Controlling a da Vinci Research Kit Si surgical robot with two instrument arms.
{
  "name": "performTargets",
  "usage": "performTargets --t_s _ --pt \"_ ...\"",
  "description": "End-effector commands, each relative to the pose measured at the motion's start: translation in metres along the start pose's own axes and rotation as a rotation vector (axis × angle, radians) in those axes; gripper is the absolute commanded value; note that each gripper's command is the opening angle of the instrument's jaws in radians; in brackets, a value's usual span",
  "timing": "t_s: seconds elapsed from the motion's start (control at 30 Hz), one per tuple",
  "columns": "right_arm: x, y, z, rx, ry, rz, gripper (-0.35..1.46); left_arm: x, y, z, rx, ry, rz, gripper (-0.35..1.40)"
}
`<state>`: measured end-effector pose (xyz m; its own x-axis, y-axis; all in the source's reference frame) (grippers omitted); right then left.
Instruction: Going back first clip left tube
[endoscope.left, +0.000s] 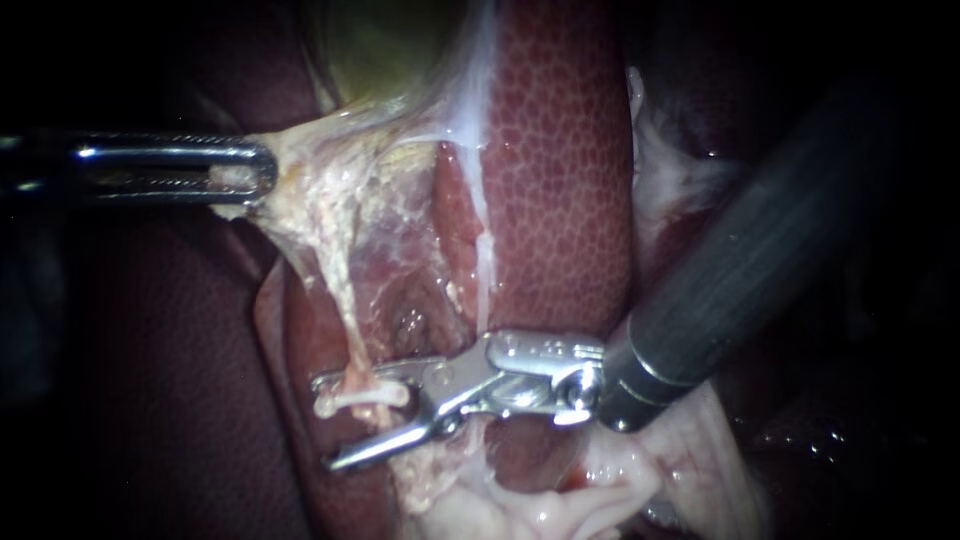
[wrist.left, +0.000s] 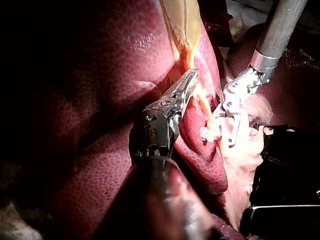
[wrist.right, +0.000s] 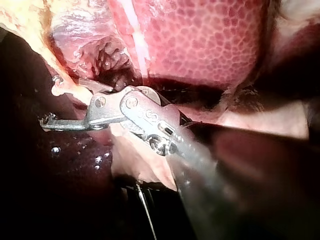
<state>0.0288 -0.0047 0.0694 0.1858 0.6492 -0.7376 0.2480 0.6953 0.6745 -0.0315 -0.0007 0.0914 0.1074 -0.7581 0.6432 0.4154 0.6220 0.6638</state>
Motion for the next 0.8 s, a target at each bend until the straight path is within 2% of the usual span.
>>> performTargets --t_s 0.03,0.2,0.37,0.6,0.8 --pt "0.0001 0.0003 -0.0003 -0.003 0.001 -0.004 0.60 0.0000 0.0000 0.0000 -0.001 0.000 0.000 -0.35" --pt "0.0003 0.0013 -0.0019 -0.021 0.005 -0.016 0.60 0.0000 -0.0001 -0.0001 -0.001 0.000 0.000 -0.35" --pt "0.0013 0.0015 -0.0041 -0.034 0.009 -0.023 0.60 0.0000 0.0000 -0.0002 0.000 0.000 0.001 -0.35" --pt "0.0028 0.0009 -0.0066 -0.032 0.016 -0.023 0.60 0.0000 0.0000 -0.0002 0.000 0.000 0.001 -0.35" --pt "0.0030 0.0001 -0.0081 -0.024 0.016 -0.021 0.60 0.0000 0.0000 -0.0002 0.000 0.000 0.001 -0.35"
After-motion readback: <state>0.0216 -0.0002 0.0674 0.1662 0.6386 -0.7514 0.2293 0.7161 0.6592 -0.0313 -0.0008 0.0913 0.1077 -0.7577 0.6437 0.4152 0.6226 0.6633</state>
